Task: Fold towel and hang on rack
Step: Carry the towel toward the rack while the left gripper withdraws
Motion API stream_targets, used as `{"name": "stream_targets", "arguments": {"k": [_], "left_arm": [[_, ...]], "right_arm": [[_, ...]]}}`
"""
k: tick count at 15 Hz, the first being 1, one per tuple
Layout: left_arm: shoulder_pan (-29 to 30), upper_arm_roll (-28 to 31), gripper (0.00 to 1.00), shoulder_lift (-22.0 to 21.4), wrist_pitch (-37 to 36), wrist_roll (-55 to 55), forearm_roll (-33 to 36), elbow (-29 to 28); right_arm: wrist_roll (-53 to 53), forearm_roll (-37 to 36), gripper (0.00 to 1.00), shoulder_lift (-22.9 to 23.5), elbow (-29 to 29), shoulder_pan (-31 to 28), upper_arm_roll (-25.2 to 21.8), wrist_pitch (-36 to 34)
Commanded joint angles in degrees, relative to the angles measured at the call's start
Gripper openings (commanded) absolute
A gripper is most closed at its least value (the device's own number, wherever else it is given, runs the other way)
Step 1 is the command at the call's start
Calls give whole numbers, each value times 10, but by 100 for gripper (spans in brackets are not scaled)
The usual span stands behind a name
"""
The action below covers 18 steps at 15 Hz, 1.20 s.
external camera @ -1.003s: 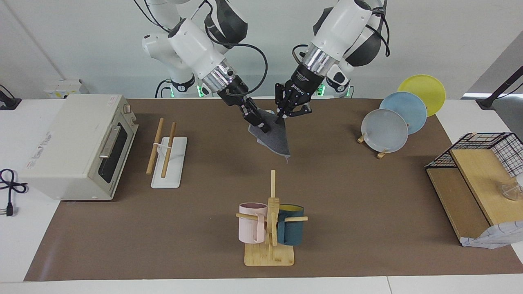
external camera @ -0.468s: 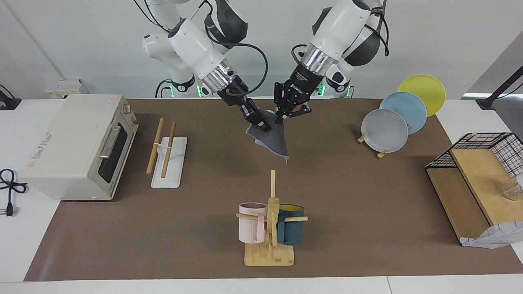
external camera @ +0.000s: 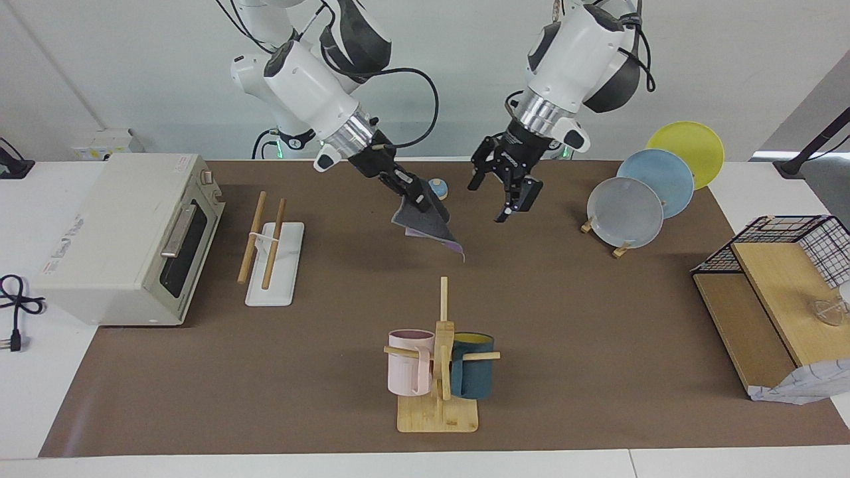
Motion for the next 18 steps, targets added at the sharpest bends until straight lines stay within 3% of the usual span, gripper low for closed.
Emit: {"name": "stream_targets", "arguments": {"k": [1,9,12,15,18], "left_arm": [[67,0,100,-22,-44,152,3,-13],[205,4,100,-18,-128,679,29,6],[212,3,100,-3,-191,818,122,51],[214,3,100,15,-242,946,181,97],[203,4,100,43,-315,1040,232,157]], "right_arm": [[-110,-16,0,-32,-40,-40,2,-36],[-373,-17,0,-71,-107,-196,2,-143],[-429,-19,0,-86,-135,-226,1,-159],[-492,-112,0,-86,-134,-246,1,-163],[-576,-149,0,-85,-133,-282,1,-168]]}}
